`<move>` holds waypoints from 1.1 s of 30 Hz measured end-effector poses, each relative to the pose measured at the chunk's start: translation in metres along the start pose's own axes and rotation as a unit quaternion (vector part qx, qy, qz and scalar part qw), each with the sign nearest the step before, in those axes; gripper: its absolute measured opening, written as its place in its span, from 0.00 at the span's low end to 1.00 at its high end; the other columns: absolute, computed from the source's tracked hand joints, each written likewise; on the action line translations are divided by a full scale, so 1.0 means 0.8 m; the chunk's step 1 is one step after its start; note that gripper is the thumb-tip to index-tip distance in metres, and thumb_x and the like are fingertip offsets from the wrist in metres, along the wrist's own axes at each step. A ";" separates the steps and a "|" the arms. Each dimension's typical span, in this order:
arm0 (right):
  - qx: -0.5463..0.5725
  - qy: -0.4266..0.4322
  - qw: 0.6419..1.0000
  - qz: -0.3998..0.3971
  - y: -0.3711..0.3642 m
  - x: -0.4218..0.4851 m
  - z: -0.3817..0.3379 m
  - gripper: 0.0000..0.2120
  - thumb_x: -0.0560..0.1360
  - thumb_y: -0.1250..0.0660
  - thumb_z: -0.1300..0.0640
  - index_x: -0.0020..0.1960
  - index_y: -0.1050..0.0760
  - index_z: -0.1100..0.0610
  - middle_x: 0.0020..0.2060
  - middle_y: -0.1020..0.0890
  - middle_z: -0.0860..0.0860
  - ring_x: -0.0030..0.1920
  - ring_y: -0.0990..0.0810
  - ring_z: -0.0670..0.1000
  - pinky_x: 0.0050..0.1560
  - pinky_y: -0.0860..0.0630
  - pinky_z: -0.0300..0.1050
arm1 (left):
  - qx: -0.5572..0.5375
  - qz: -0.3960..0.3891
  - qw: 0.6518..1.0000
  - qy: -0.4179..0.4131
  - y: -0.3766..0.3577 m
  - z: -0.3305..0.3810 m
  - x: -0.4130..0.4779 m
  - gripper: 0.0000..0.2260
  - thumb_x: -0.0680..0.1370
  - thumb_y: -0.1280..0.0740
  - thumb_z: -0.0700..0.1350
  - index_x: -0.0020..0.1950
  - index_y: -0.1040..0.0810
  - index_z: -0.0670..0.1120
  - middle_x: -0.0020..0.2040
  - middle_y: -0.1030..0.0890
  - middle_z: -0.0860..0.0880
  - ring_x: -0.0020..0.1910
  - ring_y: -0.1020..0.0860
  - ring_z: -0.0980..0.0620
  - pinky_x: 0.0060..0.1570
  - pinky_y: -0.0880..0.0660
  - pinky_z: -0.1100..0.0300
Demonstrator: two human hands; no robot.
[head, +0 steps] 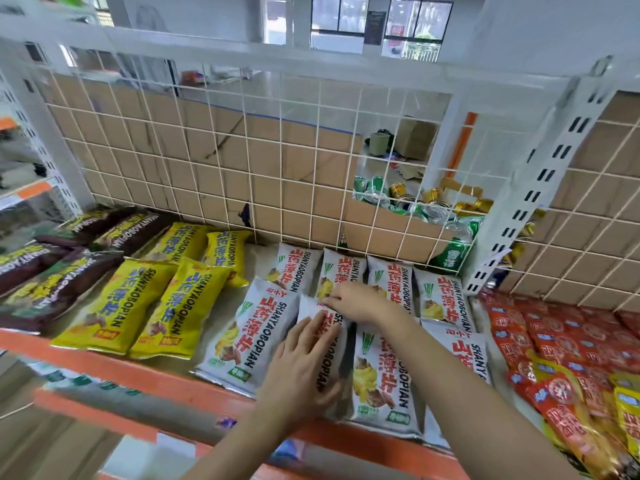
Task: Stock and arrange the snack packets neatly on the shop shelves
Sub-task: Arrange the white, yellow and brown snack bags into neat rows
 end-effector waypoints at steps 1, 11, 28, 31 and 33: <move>0.017 0.002 1.000 -0.010 0.000 0.000 0.000 0.19 0.80 0.45 0.48 0.41 0.26 0.60 0.35 0.27 0.55 0.38 0.28 0.53 0.36 0.34 0.45 | -0.008 0.004 1.000 -0.004 -0.002 0.000 0.002 0.34 0.70 0.44 0.66 0.74 0.40 0.55 0.73 0.35 0.50 0.70 0.33 0.48 0.65 0.43 0.55; 0.084 -0.024 0.992 0.087 0.014 0.005 0.018 0.12 0.76 0.37 0.47 0.36 0.26 0.50 0.36 0.22 0.48 0.44 0.23 0.51 0.53 0.32 0.49 | -0.077 0.027 0.996 -0.025 -0.005 0.011 0.014 0.37 0.69 0.45 0.66 0.76 0.52 0.58 0.77 0.48 0.47 0.75 0.46 0.42 0.70 0.42 0.49; 0.007 -0.052 0.985 0.164 0.014 0.004 0.027 0.12 0.75 0.36 0.46 0.40 0.25 0.54 0.38 0.20 0.50 0.43 0.22 0.52 0.58 0.35 0.51 | -0.073 -0.009 0.997 -0.018 -0.011 0.009 -0.005 0.42 0.72 0.37 0.64 0.75 0.64 0.61 0.74 0.69 0.58 0.75 0.64 0.51 0.72 0.47 0.53; 0.017 -0.048 0.980 0.193 0.011 0.000 0.029 0.11 0.77 0.38 0.48 0.42 0.25 0.54 0.40 0.20 0.50 0.43 0.23 0.52 0.59 0.36 0.51 | -0.095 0.002 0.995 0.015 -0.011 0.006 -0.011 0.45 0.70 0.36 0.64 0.74 0.66 0.61 0.76 0.67 0.54 0.76 0.54 0.52 0.69 0.40 0.57; 0.009 -0.054 0.975 0.214 0.009 -0.003 0.030 0.11 0.78 0.40 0.49 0.45 0.25 0.55 0.43 0.19 0.51 0.45 0.23 0.53 0.58 0.37 0.50 | -0.094 0.005 0.995 0.039 -0.010 0.004 -0.013 0.46 0.70 0.36 0.64 0.75 0.65 0.58 0.76 0.66 0.52 0.75 0.49 0.51 0.68 0.40 0.58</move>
Point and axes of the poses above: each hand's wrist, its own x-axis towards the middle knuckle, its own y-axis out of the back of the hand, z = x × y, the point moved 7 cm from there along x, towards the middle knuckle
